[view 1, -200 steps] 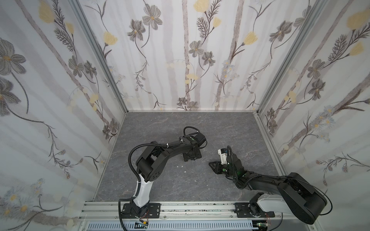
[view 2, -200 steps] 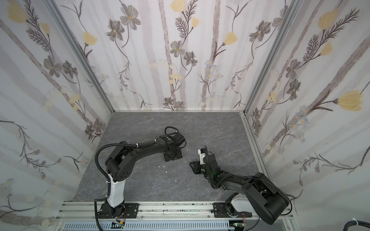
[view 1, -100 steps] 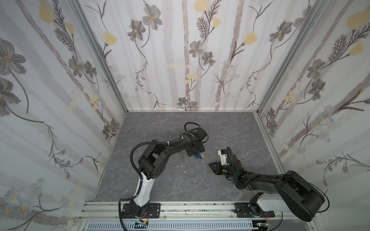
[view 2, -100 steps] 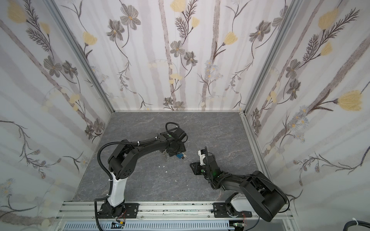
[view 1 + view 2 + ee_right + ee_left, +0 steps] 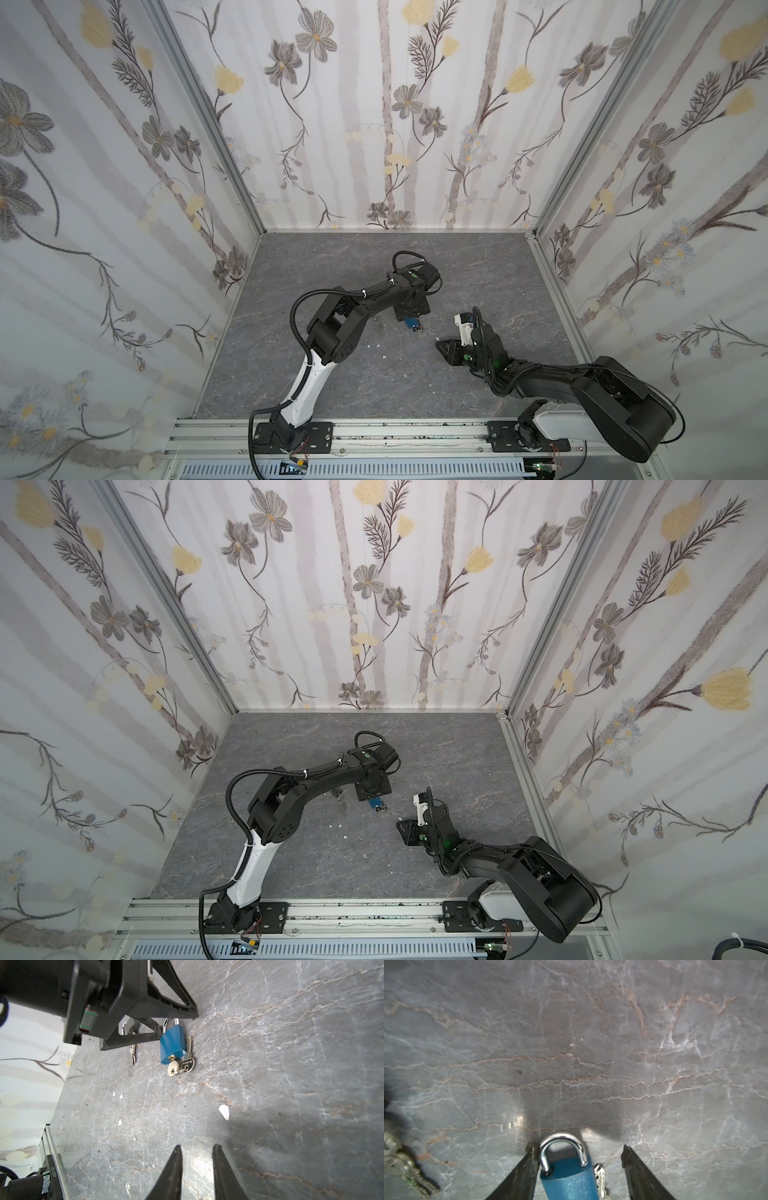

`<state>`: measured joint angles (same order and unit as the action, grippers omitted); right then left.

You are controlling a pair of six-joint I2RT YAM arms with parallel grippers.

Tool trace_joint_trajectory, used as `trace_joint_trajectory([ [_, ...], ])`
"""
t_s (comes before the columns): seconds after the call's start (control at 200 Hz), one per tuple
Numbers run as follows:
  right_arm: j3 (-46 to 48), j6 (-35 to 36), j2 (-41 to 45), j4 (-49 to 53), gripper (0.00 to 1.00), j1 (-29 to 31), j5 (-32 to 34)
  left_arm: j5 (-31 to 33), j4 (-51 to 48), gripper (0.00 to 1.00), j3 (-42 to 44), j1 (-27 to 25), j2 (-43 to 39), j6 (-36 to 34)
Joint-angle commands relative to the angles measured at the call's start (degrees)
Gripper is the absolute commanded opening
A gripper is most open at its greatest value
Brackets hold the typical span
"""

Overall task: Unlock with the key
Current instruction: 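Grasp the blue padlock body with the left gripper while the right gripper withdraws, then lift the blue padlock with the left gripper toward the right gripper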

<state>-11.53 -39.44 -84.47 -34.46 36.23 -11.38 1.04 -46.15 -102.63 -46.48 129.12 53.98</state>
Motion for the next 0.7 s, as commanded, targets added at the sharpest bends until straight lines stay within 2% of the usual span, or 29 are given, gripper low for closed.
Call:
trace_joint_trajectory([
  [0.0, 0.1, -0.2, -0.8, -3.5, 0.27, 0.0, 0.9, 0.4, -6.6, 0.65, -1.3, -1.1, 1.1, -0.1],
  [0.19, 0.6, -1.0, -2.2, -5.9, 0.27, 0.0, 0.2, 0.5, -7.4, 0.63, -0.7, -2.4, 1.0, 1.4],
  [0.325, 0.9, -1.1, -2.1, -6.2, 0.27, 0.0, 0.1, 0.3, -7.2, 0.53, -0.6, -2.5, 1.6, 1.1],
  [0.375, 1.1, -1.1, -1.8, -6.2, 0.27, 0.0, 0.3, 0.3, -6.8, 0.46, -0.6, -2.4, 1.8, 0.9],
  [0.455, 1.4, -1.1, -1.4, -6.2, 0.27, -0.1, 0.4, 0.5, -6.3, 0.42, -0.6, -2.3, 2.2, 0.7],
  [0.525, 1.7, -1.1, -0.9, -6.3, 0.27, -0.2, 0.6, 0.3, -5.7, 0.34, -0.2, -2.1, 2.4, 0.3],
  [0.625, 2.0, -1.2, -0.6, -6.5, 0.27, -0.1, 0.6, 0.2, -5.4, 0.31, 0.0, -1.8, 2.0, 0.1],
  [0.694, 2.1, -1.0, -0.6, -6.7, 0.27, -0.1, 0.4, 0.5, -4.9, 0.21, 0.7, -1.5, 0.9, 0.0],
])
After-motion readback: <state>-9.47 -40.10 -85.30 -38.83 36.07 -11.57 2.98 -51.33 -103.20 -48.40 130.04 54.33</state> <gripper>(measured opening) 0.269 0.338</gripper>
